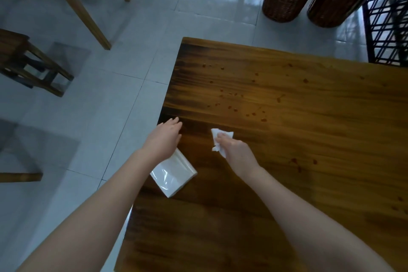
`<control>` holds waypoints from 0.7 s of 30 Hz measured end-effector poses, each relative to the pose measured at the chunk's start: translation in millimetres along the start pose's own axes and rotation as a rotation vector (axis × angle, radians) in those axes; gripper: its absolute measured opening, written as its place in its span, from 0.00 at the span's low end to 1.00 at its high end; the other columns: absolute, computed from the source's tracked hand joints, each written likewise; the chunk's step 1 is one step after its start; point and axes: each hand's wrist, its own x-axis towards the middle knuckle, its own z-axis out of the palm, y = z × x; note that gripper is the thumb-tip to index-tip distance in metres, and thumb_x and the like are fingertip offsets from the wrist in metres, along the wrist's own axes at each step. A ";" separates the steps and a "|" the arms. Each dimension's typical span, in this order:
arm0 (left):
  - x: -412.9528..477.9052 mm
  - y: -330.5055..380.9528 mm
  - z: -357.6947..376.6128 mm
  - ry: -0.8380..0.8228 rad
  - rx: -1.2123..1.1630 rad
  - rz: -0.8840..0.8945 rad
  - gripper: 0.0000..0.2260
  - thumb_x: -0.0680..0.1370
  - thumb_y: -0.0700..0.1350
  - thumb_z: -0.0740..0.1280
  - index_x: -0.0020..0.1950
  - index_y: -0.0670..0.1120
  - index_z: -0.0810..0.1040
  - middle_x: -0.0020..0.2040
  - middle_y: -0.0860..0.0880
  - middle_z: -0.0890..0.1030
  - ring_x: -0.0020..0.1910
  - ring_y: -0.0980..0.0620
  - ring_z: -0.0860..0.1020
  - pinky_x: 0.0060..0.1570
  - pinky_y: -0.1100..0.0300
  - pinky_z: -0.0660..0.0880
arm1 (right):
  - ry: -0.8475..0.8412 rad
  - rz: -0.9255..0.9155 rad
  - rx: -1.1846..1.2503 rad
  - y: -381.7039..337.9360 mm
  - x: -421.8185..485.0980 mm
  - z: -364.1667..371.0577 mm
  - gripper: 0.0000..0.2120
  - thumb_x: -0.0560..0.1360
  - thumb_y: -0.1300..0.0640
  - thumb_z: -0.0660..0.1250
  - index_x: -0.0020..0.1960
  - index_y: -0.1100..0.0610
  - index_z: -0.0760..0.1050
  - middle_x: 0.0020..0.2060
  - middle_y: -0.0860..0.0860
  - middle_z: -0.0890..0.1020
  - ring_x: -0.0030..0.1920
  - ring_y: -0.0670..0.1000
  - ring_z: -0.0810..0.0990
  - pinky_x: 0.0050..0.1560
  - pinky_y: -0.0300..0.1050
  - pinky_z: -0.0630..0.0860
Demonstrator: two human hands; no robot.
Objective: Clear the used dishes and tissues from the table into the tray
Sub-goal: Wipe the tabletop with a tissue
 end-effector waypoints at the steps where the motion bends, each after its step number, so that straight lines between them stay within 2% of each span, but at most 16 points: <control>1: 0.5 -5.9 0.9 -0.014 0.002 -0.012 0.21 0.82 0.46 0.57 0.76 0.47 0.60 0.77 0.48 0.58 0.76 0.50 0.57 0.72 0.54 0.58 | -0.031 -0.027 0.003 -9.7 4.6 4.1 0.22 0.77 0.64 0.64 0.70 0.53 0.68 0.68 0.50 0.72 0.64 0.49 0.75 0.62 0.45 0.74; 6: 7.9 -23.3 4.5 -0.030 -0.013 0.022 0.23 0.82 0.49 0.57 0.76 0.49 0.59 0.77 0.51 0.57 0.76 0.52 0.56 0.71 0.55 0.59 | -0.134 -0.186 -0.125 -44.4 40.2 23.4 0.30 0.76 0.63 0.66 0.75 0.53 0.60 0.72 0.49 0.67 0.64 0.50 0.75 0.60 0.46 0.76; 10: 20.8 -40.8 0.6 -0.037 -0.022 0.074 0.23 0.83 0.45 0.57 0.77 0.50 0.56 0.78 0.51 0.56 0.76 0.51 0.55 0.72 0.55 0.57 | -0.092 -0.178 -0.148 -40.9 65.4 24.8 0.30 0.75 0.64 0.67 0.74 0.51 0.61 0.70 0.48 0.70 0.62 0.49 0.77 0.59 0.44 0.76; 12: 27.6 -47.1 -1.6 -0.052 -0.016 0.107 0.25 0.82 0.46 0.58 0.77 0.50 0.55 0.78 0.52 0.54 0.76 0.51 0.54 0.72 0.54 0.57 | 0.019 -0.092 -0.116 -25.9 74.3 15.9 0.28 0.75 0.64 0.67 0.72 0.51 0.65 0.68 0.48 0.73 0.59 0.48 0.79 0.58 0.42 0.77; 14: 35.2 -50.0 -4.2 -0.070 -0.012 0.131 0.28 0.81 0.48 0.60 0.78 0.50 0.52 0.78 0.52 0.52 0.77 0.51 0.53 0.73 0.54 0.55 | 0.106 0.088 -0.040 -3.7 79.7 0.2 0.21 0.78 0.62 0.63 0.70 0.51 0.68 0.63 0.51 0.77 0.57 0.50 0.80 0.57 0.42 0.76; 16: 43.1 -51.9 -5.8 -0.082 -0.003 0.151 0.31 0.80 0.51 0.62 0.78 0.50 0.50 0.79 0.52 0.50 0.77 0.51 0.51 0.73 0.54 0.54 | 0.129 0.217 0.063 14.2 79.7 -10.1 0.18 0.81 0.60 0.57 0.69 0.51 0.69 0.64 0.52 0.76 0.61 0.51 0.77 0.61 0.44 0.73; 18: 52.0 -54.1 -7.9 -0.103 -0.001 0.168 0.34 0.78 0.53 0.63 0.78 0.51 0.48 0.79 0.52 0.47 0.77 0.51 0.49 0.73 0.54 0.53 | 0.176 0.219 0.069 11.2 79.8 -9.1 0.17 0.80 0.60 0.57 0.67 0.53 0.72 0.64 0.53 0.76 0.61 0.53 0.76 0.60 0.45 0.72; 21: 67.4 -53.5 -11.1 -0.125 0.025 0.191 0.38 0.77 0.55 0.65 0.78 0.51 0.45 0.79 0.53 0.45 0.77 0.51 0.47 0.73 0.54 0.51 | 0.218 0.130 0.116 -23.6 81.7 8.6 0.13 0.80 0.58 0.58 0.62 0.54 0.75 0.59 0.54 0.80 0.57 0.51 0.79 0.58 0.40 0.74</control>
